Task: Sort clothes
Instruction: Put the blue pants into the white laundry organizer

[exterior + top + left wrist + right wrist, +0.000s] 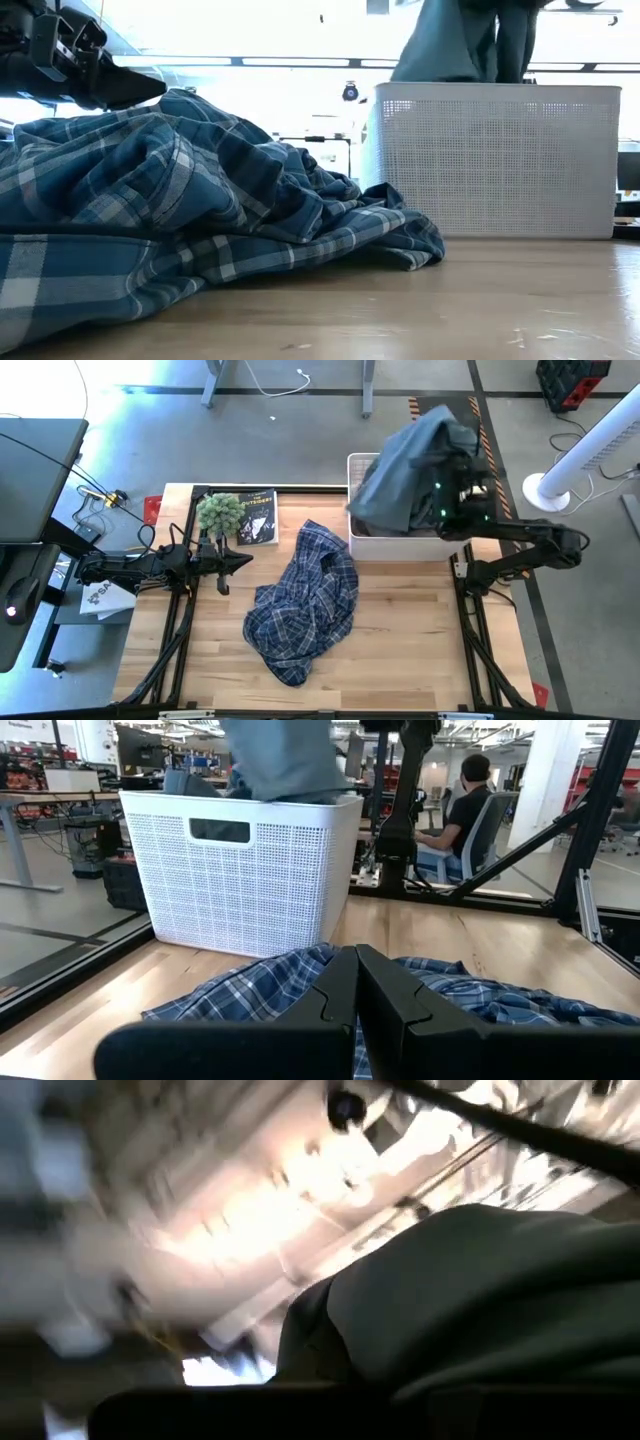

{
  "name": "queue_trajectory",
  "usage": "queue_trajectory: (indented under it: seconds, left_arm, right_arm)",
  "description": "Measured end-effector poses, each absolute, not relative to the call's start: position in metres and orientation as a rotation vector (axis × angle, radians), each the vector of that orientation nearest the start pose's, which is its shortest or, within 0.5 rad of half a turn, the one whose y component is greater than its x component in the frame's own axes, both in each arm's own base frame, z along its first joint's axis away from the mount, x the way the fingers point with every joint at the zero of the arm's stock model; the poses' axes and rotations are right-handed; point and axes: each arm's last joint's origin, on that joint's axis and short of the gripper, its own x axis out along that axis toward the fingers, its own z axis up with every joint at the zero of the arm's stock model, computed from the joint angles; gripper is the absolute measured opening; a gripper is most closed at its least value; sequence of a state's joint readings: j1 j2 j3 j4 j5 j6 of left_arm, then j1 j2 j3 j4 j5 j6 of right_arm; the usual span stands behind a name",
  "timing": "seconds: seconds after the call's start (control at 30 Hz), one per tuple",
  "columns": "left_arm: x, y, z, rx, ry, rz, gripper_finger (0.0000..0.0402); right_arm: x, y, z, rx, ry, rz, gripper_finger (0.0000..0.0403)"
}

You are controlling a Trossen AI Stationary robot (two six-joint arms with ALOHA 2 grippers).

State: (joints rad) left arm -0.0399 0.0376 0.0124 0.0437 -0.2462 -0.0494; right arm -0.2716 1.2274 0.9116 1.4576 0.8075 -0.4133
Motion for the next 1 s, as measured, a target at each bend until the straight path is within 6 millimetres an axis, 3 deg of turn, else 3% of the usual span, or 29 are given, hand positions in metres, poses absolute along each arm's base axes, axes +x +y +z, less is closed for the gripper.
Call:
queue_trajectory:
  seconds: [0.1, 0.2, 0.33, 0.53, 0.63, 0.8, 0.9, 1.0]
  left_arm:
    - [0.099, 0.003, 0.169, -0.052, -0.024, 0.206, 0.0001]
    - [0.099, 0.003, 0.169, -0.052, -0.023, 0.206, 0.0001]
    - [0.099, 0.003, 0.169, -0.052, -0.023, 0.206, 0.0001]
    - [0.099, 0.003, 0.169, -0.052, -0.023, 0.206, 0.0001]
    - [0.099, 0.003, 0.169, -0.052, -0.023, 0.206, 0.0001]
    - [0.099, 0.003, 0.169, -0.052, -0.022, 0.206, 0.0001]
    - [0.099, 0.003, 0.169, -0.052, -0.022, 0.205, 0.0001]
    - [0.099, 0.003, 0.169, -0.052, -0.022, 0.205, 0.0001]
  right_arm:
    - [0.221, -0.086, 0.42, -0.107, -0.599, -1.291, 0.0006]
    - [0.242, -0.093, 0.405, -0.135, -0.217, -1.31, 0.0006]
    - [0.248, -0.113, 0.359, 0.073, 0.135, -1.243, 0.0005]
    - [0.222, -0.153, 0.278, 0.502, 0.578, -1.186, 0.0005]
    - [0.214, -0.162, 0.236, 0.642, 0.706, -1.108, 0.0005]
    - [0.203, -0.169, 0.173, 0.763, 0.752, -1.066, 0.0005]
    - [0.199, -0.171, 0.152, 0.798, 0.72, -1.044, 0.0005]
    - [0.199, -0.171, 0.148, 0.794, 0.714, -1.037, 0.0005]
